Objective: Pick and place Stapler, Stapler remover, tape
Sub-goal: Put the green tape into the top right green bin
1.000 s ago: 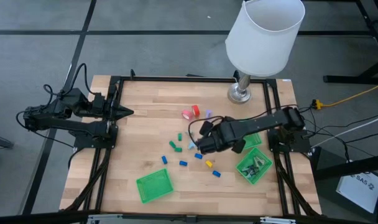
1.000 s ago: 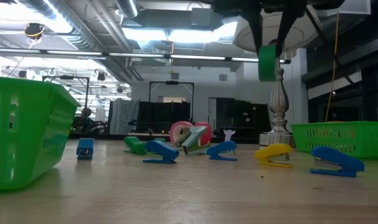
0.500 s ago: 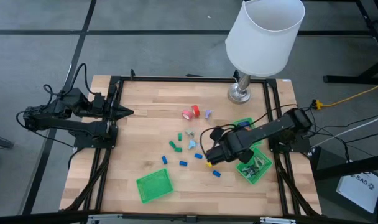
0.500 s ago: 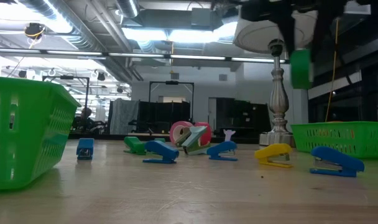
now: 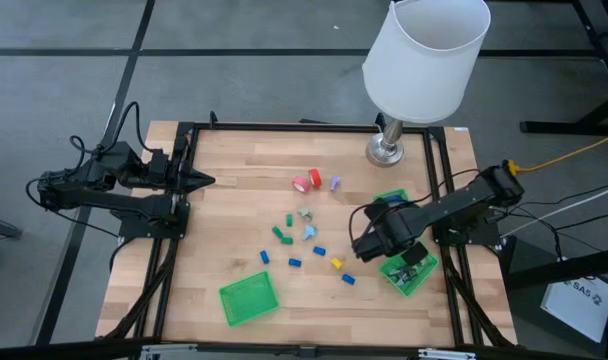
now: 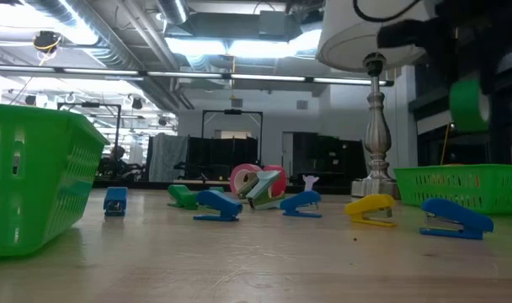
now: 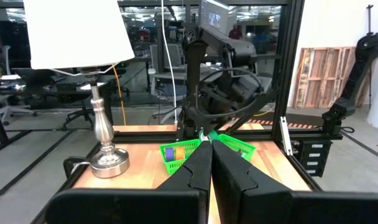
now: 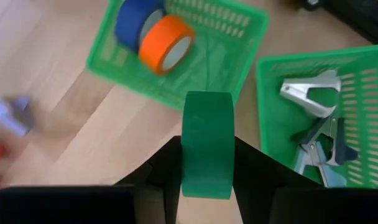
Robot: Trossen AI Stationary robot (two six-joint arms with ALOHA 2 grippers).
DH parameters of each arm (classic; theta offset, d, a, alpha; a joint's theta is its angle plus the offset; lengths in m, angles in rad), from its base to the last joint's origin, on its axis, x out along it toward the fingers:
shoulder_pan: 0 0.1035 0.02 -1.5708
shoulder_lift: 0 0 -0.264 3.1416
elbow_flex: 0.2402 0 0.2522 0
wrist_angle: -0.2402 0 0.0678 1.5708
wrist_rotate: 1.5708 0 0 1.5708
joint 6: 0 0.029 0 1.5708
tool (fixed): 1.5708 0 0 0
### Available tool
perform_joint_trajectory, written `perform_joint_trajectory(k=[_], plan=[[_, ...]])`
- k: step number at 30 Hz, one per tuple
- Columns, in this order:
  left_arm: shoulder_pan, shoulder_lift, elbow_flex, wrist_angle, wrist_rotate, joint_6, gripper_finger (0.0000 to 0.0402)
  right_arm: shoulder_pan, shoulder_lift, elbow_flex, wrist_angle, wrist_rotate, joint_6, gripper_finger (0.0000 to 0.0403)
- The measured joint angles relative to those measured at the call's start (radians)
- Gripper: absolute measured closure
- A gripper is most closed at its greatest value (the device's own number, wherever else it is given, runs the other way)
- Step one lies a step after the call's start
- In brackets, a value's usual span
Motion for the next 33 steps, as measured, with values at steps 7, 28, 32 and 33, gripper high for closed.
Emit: perform_joint_trajectory(k=[7, 28, 32, 33], plan=[[0.0, 0.0, 0.0, 0.0, 0.0, 0.0, 0.0395, -0.001, -0.018, -0.097, 0.001, -0.001, 0.167, 0.0285], [0.0, 0.0, 0.0, 0.0, 0.0, 0.0, 0.0396, -0.177, -0.017, -0.294, 0.136, -0.009, 0.229, 0.0264], [0.0, 0.0, 0.0, 0.0, 0.0, 0.0, 0.0395, -0.207, -0.017, -0.305, 0.163, -0.041, 0.229, 0.0249], [0.0, 0.0, 0.0, 0.0, 0.0, 0.0, 0.0395, -0.212, -0.017, -0.309, 0.167, -0.044, 0.228, 0.0246]])
